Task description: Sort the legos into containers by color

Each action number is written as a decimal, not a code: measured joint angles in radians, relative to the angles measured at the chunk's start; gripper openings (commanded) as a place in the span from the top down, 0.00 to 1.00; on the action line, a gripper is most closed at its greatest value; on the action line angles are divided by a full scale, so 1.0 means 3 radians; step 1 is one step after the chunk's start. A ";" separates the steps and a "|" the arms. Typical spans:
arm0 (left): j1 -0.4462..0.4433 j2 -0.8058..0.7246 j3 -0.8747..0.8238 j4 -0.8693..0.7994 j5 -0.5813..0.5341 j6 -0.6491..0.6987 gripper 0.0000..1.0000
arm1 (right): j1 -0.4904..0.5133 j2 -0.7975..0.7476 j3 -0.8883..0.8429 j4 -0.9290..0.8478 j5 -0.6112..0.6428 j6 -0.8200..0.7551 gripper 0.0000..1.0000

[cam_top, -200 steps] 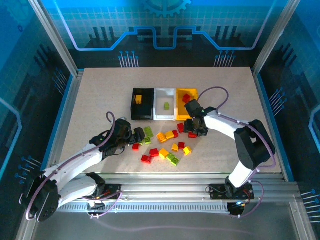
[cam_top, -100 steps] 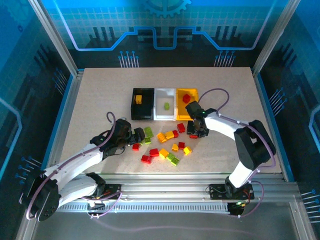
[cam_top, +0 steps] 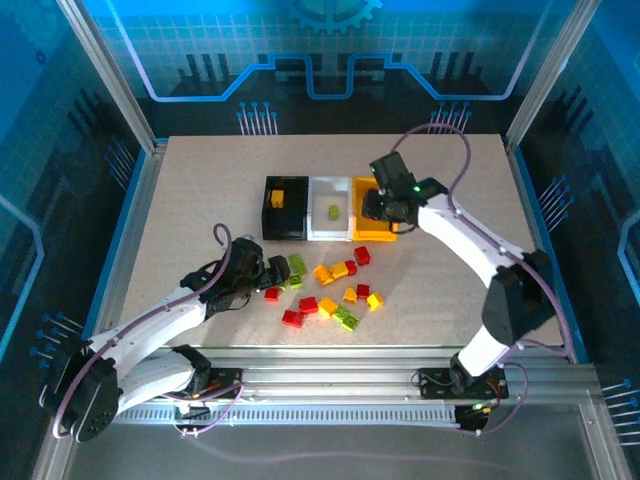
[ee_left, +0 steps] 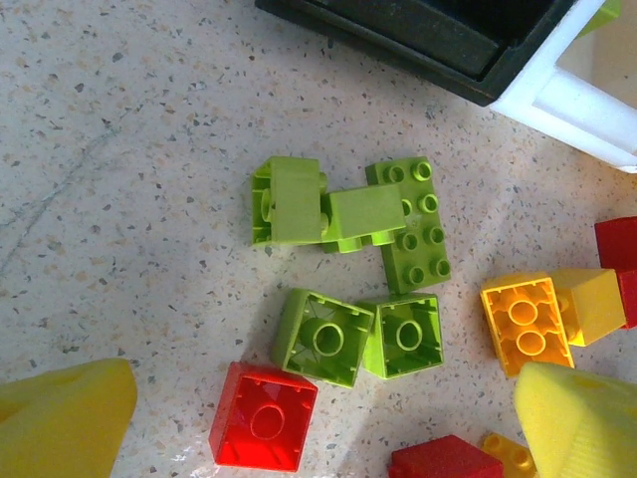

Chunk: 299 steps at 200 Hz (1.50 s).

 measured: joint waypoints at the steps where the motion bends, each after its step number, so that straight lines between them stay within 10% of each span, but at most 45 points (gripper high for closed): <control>1: 0.0000 0.0001 0.0000 0.0000 0.0000 0.0000 0.01 | -0.0001 0.0017 0.0014 0.0000 0.0004 -0.0001 0.64; 98: 0.0000 0.0001 0.0001 -0.0056 0.0074 0.0013 0.01 | -0.0224 0.1348 0.1095 -0.0387 0.0151 0.0011 0.41; 161: 0.0000 0.0066 0.0080 -0.0137 0.0072 0.0117 0.03 | -0.0216 0.1213 0.1025 -0.0385 0.0125 0.0019 0.36; 216: 0.0008 0.0701 0.0348 -0.0045 -0.0053 0.0320 0.37 | -0.0148 0.0535 0.0376 -0.0184 -0.0017 0.0033 0.36; 299: 0.0294 0.1308 0.0395 0.0482 -0.0118 0.0365 0.41 | -0.0131 0.0323 -0.0005 -0.0023 -0.0102 0.0045 0.36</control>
